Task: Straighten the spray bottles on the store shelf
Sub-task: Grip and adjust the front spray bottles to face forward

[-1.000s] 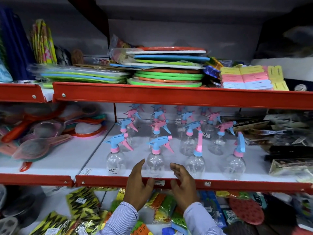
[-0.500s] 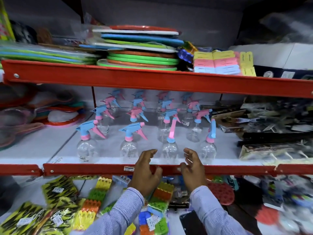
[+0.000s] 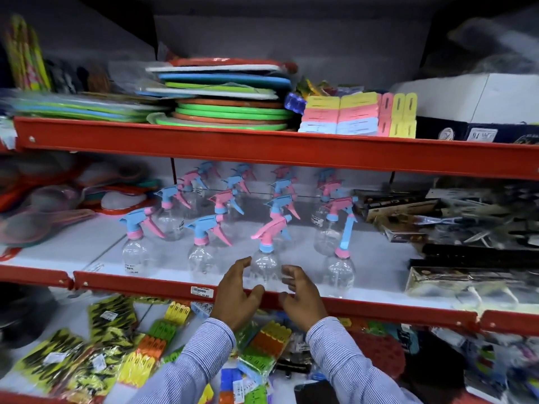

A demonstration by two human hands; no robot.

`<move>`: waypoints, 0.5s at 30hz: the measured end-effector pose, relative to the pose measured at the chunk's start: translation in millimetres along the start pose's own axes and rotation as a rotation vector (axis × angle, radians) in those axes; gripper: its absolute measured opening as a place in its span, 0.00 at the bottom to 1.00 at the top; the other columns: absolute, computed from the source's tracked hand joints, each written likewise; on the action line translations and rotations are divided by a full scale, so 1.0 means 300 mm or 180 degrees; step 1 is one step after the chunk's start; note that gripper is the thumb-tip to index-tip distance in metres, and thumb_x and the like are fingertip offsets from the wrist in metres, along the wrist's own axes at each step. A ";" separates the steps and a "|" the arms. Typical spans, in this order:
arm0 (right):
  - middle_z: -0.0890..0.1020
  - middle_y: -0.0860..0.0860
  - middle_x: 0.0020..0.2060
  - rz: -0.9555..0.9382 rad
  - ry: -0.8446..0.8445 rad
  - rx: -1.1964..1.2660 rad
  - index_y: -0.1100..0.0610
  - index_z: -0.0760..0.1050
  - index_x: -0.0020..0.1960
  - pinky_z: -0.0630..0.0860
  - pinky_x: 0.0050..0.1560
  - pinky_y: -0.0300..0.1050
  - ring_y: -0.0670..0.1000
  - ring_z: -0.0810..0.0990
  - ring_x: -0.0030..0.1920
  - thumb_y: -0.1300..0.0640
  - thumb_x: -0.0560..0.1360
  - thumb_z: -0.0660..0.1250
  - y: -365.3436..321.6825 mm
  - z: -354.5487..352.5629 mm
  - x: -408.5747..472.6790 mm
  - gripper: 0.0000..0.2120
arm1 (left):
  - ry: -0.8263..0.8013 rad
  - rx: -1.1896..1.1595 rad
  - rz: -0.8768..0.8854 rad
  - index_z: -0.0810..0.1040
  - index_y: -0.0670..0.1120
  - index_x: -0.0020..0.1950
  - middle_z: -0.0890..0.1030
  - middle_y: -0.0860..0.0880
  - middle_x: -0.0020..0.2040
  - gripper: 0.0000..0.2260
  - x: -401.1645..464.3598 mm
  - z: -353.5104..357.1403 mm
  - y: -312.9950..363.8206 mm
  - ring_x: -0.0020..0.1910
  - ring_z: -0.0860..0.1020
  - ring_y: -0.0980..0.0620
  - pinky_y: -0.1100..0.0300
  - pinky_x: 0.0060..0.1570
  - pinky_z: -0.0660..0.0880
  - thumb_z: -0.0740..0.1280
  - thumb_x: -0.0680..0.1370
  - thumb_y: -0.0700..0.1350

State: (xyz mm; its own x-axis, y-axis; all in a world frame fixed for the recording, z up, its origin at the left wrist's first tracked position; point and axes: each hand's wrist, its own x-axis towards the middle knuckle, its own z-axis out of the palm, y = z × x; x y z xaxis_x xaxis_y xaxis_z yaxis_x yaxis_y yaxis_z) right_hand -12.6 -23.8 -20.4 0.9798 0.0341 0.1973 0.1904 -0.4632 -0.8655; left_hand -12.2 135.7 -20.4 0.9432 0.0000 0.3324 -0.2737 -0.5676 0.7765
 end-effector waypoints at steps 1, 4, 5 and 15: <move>0.75 0.53 0.61 -0.0033 0.0047 -0.0019 0.56 0.68 0.62 0.71 0.58 0.39 0.49 0.75 0.59 0.68 0.71 0.63 0.002 -0.001 -0.003 0.21 | -0.0019 0.0036 -0.0018 0.67 0.50 0.69 0.75 0.49 0.67 0.30 0.006 0.000 0.005 0.65 0.73 0.48 0.52 0.65 0.71 0.62 0.67 0.52; 0.75 0.54 0.58 -0.0035 0.0216 -0.0050 0.57 0.69 0.59 0.73 0.56 0.41 0.52 0.76 0.58 0.66 0.71 0.65 0.013 0.006 -0.009 0.18 | -0.0066 0.0048 -0.0120 0.60 0.47 0.75 0.69 0.45 0.72 0.34 0.015 0.001 0.014 0.69 0.70 0.46 0.50 0.67 0.69 0.63 0.69 0.51; 0.75 0.54 0.59 -0.0009 0.0233 -0.0046 0.57 0.68 0.60 0.74 0.57 0.42 0.52 0.75 0.59 0.65 0.71 0.65 0.013 0.007 -0.010 0.19 | -0.0050 0.0004 -0.0158 0.58 0.47 0.75 0.68 0.44 0.72 0.34 0.013 0.001 0.015 0.69 0.69 0.45 0.49 0.65 0.71 0.64 0.71 0.49; 0.71 0.52 0.69 0.0173 -0.0003 -0.0022 0.53 0.63 0.71 0.69 0.67 0.44 0.50 0.71 0.66 0.68 0.72 0.60 0.000 0.002 0.006 0.29 | -0.0054 -0.0090 -0.0007 0.67 0.50 0.66 0.75 0.48 0.64 0.25 -0.012 -0.004 -0.004 0.63 0.73 0.50 0.51 0.63 0.72 0.63 0.69 0.49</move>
State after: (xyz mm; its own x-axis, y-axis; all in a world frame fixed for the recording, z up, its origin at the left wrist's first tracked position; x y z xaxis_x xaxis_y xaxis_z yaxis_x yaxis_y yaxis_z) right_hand -10.9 -23.2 -20.3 0.9887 0.0096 0.1495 0.1364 -0.4704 -0.8718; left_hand -15.5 137.3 -22.0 0.9468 -0.0127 0.3217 -0.2764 -0.5442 0.7921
